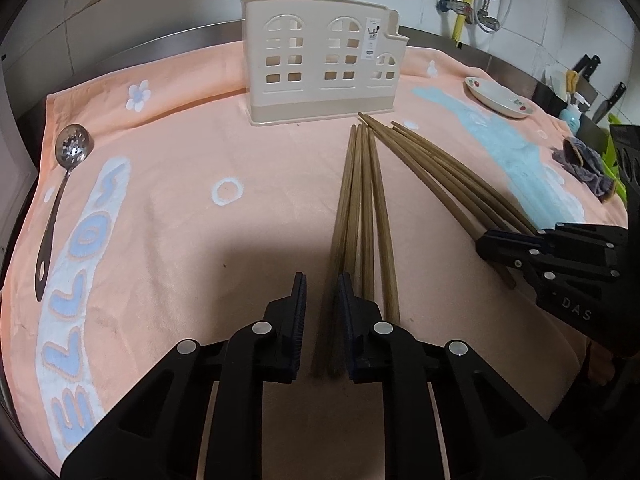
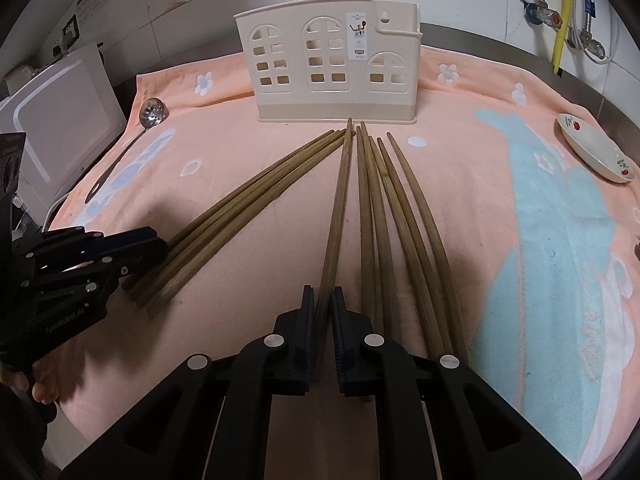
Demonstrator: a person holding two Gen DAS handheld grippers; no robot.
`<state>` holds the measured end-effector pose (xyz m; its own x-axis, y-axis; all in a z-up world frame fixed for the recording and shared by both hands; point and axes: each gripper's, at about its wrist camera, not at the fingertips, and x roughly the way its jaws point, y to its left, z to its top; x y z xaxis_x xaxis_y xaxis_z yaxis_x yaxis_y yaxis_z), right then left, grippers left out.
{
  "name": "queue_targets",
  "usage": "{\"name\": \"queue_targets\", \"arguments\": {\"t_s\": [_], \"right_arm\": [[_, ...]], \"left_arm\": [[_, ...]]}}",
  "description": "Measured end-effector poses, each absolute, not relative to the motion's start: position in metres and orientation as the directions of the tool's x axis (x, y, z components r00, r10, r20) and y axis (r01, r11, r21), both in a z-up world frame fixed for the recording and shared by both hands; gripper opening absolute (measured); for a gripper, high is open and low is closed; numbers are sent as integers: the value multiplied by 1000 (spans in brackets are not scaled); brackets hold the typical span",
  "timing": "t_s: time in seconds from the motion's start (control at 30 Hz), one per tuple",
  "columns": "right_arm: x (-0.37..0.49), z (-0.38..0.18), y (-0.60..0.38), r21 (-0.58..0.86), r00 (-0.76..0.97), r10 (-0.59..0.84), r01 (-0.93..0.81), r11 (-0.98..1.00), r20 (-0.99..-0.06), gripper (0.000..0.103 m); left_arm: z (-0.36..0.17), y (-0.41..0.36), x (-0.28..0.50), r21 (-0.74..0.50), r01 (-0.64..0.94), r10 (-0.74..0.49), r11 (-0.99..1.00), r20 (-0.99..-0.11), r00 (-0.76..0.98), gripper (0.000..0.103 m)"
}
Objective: Organize utensils
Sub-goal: 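Close the left gripper on one chopstick while the right gripper closes on another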
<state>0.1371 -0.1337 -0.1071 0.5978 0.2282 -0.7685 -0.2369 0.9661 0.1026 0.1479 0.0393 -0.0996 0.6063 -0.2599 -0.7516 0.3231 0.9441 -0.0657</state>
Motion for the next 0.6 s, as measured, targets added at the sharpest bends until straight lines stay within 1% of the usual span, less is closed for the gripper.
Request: {"name": "queue_targets", "arguments": {"t_s": [0.33, 0.43, 0.53, 0.6], "right_arm": [[137, -107, -135, 112, 597, 242, -246, 963, -765, 8], [137, -107, -135, 112, 597, 242, -247, 963, -765, 8], [136, -107, -135, 111, 597, 241, -247, 963, -765, 8], [137, -107, -134, 107, 598, 238, -246, 963, -765, 8]], "left_arm": [[-99, 40, 154, -38, 344, -249, 938, -763, 596, 16], [-102, 37, 153, -53, 364, -269, 930, -773, 574, 15], [-105, 33, 151, -37, 372, -262, 928, -774, 577, 16], [-105, 36, 154, -61, 363, -274, 930, -774, 571, 15]]}}
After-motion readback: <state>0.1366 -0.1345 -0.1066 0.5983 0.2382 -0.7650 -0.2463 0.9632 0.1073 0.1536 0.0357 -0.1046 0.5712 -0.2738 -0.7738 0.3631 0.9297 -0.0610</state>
